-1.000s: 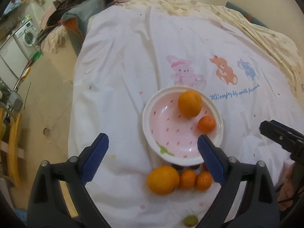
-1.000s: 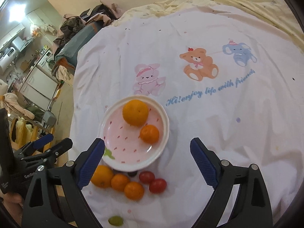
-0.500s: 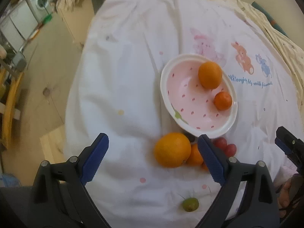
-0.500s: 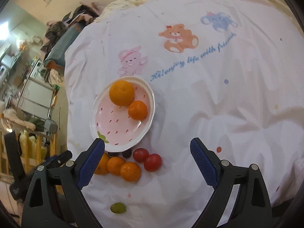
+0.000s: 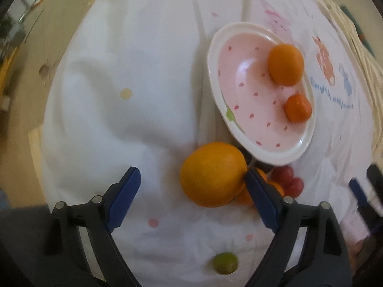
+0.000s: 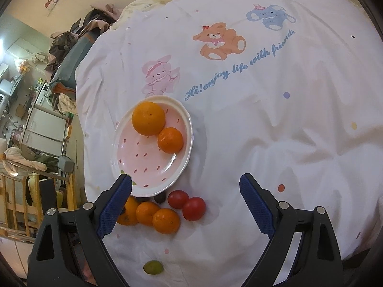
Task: Organize fruits
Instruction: 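Grasp the second large orange with the left tool, then grasp a small mandarin with the right tool while the left tool holds the orange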
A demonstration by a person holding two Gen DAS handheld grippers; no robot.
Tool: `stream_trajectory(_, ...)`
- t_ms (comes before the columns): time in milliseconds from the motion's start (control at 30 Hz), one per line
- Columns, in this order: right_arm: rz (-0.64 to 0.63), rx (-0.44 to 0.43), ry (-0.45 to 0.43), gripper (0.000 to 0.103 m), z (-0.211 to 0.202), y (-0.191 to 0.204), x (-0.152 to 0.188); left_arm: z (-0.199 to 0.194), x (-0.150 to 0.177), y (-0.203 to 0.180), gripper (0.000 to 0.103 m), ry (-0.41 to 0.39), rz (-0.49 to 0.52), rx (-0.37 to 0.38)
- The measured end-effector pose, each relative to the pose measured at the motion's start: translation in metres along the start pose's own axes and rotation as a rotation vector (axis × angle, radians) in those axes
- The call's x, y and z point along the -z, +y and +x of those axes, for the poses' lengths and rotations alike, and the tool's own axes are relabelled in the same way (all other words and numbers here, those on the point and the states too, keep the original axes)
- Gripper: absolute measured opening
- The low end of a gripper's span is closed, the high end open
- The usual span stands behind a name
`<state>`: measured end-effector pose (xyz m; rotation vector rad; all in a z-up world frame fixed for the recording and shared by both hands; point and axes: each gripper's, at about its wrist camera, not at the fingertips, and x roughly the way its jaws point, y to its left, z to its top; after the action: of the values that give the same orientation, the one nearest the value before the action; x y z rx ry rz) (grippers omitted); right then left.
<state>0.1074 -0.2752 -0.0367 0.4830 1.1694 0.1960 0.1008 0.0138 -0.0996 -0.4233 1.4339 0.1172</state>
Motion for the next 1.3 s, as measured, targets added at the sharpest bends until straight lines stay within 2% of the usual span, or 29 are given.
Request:
stream_trajectory(100, -0.005, -0.003, 0.002, 0.094, 0.0, 0.0, 0.001, 0.001, 0.0, 0.001, 0.078, 0.014, -0.02, 0.039)
stream_trajectory(267, 0.004, -0.006, 0.001, 0.094, 0.0, -0.001, 0.0, 0.005, 0.001, 0.005, 0.077, 0.039, -0.073, 0.076)
stream_trajectory(367, 0.004, -0.007, 0.003, 0.094, 0.001, -0.001, 0.001, 0.017, 0.002, -0.001, 0.076, 0.101, -0.054, 0.084)
stream_trajectory(433, 0.0, -0.005, 0.006, 0.094, 0.001, 0.0, 0.0, 0.014, 0.005, -0.004, 0.071, 0.071, -0.028, 0.049)
stream_trajectory(467, -0.003, -0.003, 0.007, 0.094, 0.002, 0.001, 0.0, 0.013, 0.005, -0.007, 0.061, 0.066, -0.014, 0.058)
stream_trajectory(500, -0.006, -0.001, 0.007, 0.094, 0.002, 0.001, 0.001, 0.011, 0.005, -0.01, 0.056, 0.066, 0.001, 0.061)
stream_trajectory(767, -0.006, 0.007, 0.015, 0.094, 0.004, -0.001, 0.0, 0.0, 0.003, -0.021, 0.051, 0.055, 0.083, 0.016)
stream_trajectory(967, -0.016, 0.019, 0.025, 0.094, 0.006, 0.0, 0.003, -0.022, 0.003, -0.013, 0.051, -0.008, 0.124, -0.001)
stream_trajectory(1100, -0.022, 0.001, 0.061, 0.094, 0.013, 0.006, 0.005, -0.038, 0.004, -0.009, 0.051, -0.051, 0.15, -0.026)
stream_trajectory(1200, -0.026, -0.064, 0.114, 0.086, 0.021, 0.013, 0.011, -0.045, 0.006, -0.009, 0.051, -0.065, 0.174, -0.037)
stream_trajectory(1300, -0.009, -0.106, 0.193, 0.073, 0.039, 0.017, 0.02, -0.051, 0.007, -0.007, 0.051, -0.074, 0.182, -0.031)
